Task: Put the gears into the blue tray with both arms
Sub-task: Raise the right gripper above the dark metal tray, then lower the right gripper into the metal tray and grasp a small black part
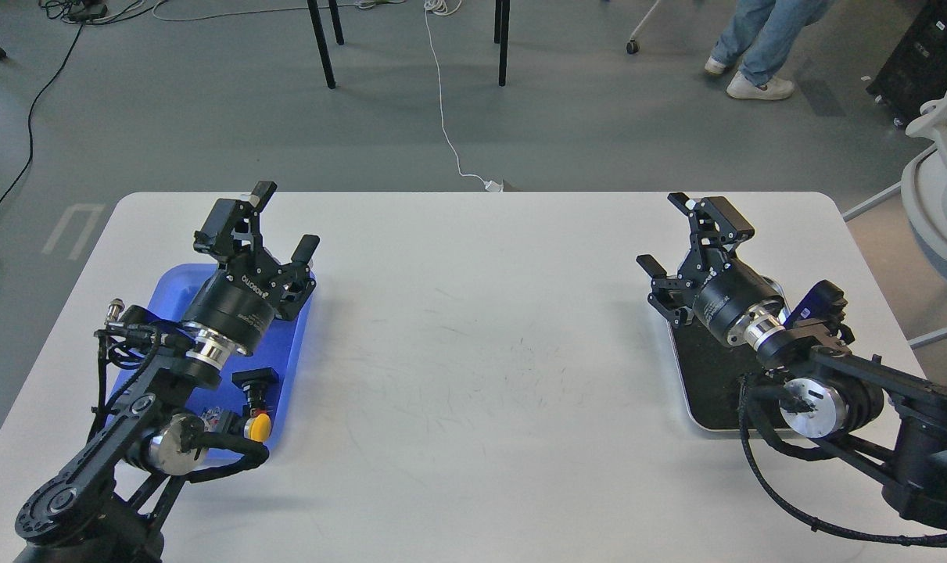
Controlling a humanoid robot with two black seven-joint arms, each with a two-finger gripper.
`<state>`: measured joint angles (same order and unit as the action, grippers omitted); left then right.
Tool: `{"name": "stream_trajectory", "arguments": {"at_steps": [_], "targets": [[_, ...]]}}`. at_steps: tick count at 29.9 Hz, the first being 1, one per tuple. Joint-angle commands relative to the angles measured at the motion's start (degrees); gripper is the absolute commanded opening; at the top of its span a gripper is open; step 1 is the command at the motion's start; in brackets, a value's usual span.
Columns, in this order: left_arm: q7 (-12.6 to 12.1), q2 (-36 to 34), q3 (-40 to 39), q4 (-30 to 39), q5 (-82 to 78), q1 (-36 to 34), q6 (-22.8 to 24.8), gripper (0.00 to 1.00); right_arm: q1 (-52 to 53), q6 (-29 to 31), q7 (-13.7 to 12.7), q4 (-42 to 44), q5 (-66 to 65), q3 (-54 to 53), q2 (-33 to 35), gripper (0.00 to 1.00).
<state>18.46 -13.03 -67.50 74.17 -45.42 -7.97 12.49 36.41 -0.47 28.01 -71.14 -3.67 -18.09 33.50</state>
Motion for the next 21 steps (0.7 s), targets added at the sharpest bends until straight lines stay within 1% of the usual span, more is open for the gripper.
{"name": "stream_trajectory", "arguments": {"at_steps": [1, 4, 7, 12, 17, 21], "targets": [[0.0, 0.3, 0.0, 0.0, 0.0, 0.2, 0.0, 0.98, 1.8, 0.4, 0.0, -0.8, -1.5, 0.7, 3.1, 0.99], [0.0, 0.3, 0.0, 0.0, 0.0, 0.5, 0.0, 0.98, 6.4, 2.6, 0.0, -2.1, -6.4, 5.0, 6.6, 0.99], [0.1, 0.5, 0.0, 0.0, 0.0, 0.6, 0.0, 0.98, 13.7, 4.1, 0.0, -2.9, -12.8, 12.3, 11.4, 0.99], [0.1, 0.6, 0.0, 0.0, 0.0, 0.4, 0.1, 0.98, 26.1, 4.2, 0.0, -4.7, -27.7, 24.6, 16.1, 0.99], [0.1, 0.6, 0.0, 0.2, 0.0, 0.4, 0.1, 0.98, 38.1, 4.2, 0.0, -4.6, -46.0, 37.3, 17.0, 0.99], [0.0, 0.1, 0.0, 0.9, 0.0, 0.3, 0.1, 0.98, 48.5, 4.2, 0.0, -4.6, -55.8, 49.5, 15.9, 0.99]]}}
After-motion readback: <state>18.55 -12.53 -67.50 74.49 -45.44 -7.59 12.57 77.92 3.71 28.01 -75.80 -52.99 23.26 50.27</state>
